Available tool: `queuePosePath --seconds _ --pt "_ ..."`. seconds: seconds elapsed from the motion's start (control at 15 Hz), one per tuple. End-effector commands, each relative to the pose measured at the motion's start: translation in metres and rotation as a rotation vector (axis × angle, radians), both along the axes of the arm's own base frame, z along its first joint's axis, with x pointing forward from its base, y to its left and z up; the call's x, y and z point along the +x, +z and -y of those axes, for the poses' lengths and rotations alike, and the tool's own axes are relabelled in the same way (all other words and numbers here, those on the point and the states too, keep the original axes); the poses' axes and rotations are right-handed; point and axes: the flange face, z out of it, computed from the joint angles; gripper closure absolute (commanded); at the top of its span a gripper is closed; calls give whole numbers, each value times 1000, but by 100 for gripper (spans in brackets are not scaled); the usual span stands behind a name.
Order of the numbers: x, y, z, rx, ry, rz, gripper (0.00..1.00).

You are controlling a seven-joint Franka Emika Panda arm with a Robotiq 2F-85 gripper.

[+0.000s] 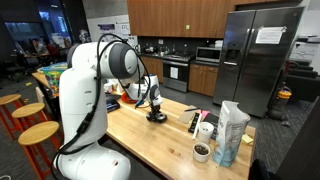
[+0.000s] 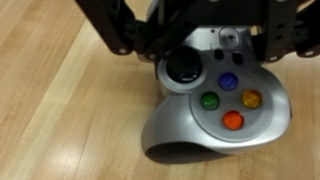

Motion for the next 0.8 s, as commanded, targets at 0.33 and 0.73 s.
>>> queuePosePath --seconds 0.33,0.73 --pt "-2 7 0 35 -246 -70 56" --pt "-1 6 16 67 -379 -51 56"
